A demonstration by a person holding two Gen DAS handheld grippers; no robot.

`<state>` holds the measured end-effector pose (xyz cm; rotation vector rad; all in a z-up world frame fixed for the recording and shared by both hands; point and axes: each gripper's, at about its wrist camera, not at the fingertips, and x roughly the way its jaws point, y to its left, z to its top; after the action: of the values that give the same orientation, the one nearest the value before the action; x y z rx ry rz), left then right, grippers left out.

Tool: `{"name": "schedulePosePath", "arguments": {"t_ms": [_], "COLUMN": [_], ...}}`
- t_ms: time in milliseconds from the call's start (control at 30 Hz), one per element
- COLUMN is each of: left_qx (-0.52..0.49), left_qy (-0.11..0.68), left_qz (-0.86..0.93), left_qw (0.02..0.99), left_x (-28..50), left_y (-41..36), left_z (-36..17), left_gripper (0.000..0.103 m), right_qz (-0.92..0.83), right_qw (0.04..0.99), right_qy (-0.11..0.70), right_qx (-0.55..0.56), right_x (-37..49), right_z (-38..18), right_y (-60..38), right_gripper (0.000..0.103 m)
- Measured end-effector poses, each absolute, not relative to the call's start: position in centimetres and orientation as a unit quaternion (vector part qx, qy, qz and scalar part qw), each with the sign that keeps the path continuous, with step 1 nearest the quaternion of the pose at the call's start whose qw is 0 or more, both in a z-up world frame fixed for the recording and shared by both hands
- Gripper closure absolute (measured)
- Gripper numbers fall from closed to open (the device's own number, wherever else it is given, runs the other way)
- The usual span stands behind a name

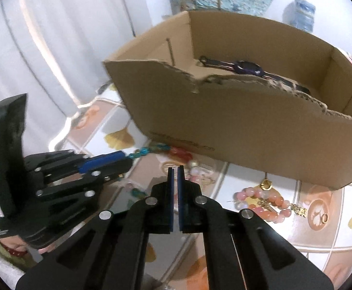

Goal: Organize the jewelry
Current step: 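Lift the beaded bracelet with both tools up over the box rim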

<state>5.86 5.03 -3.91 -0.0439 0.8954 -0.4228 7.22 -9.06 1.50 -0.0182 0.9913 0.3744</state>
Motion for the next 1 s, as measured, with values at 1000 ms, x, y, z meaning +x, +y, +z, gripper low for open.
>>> {"name": "schedulePosePath", "arguments": {"t_ms": [1000], "left_qx": [-0.029], "left_qy": [0.419], "left_qz": [-0.209], "left_qw": [0.883], "left_x": [6.2], "left_y": [5.6], "left_z": [-4.2], "left_gripper": [0.094], "right_qz": [0.166], "right_qw": [0.842], "right_qy": [0.509], "right_qx": [-0.061], "right_x": [9.4], "right_z": [-1.4], "right_y": [-10.5], "right_gripper": [0.086]}}
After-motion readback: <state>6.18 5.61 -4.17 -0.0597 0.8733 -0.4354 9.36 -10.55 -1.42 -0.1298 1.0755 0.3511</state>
